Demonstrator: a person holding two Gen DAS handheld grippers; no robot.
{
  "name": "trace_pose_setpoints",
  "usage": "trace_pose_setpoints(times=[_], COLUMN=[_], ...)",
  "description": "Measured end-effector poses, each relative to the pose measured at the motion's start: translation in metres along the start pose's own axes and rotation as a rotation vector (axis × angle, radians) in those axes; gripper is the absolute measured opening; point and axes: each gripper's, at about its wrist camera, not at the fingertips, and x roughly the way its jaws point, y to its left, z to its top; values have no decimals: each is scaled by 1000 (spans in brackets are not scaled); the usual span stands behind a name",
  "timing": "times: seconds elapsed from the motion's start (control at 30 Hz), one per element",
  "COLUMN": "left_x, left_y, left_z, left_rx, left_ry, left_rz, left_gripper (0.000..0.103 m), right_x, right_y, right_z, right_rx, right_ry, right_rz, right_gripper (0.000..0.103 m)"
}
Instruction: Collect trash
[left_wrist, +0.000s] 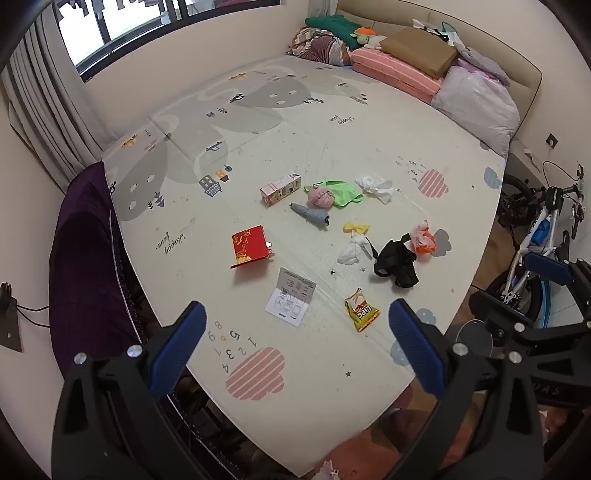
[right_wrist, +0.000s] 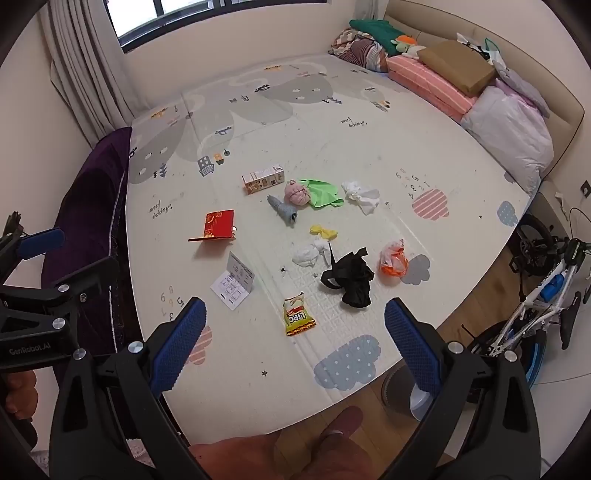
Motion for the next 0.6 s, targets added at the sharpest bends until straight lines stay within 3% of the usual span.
trace_pose_setpoints(times=[0.6], left_x=[2], left_y=[-5], left_z=[-6], left_rx=[-3], left_ry=[4], left_rz=[-3], left_gripper=[99], right_x=[-1], right_y=[0], right_z=[1], right_rx=[3], right_ry=[-4], right_rz=[6], right_gripper=[94])
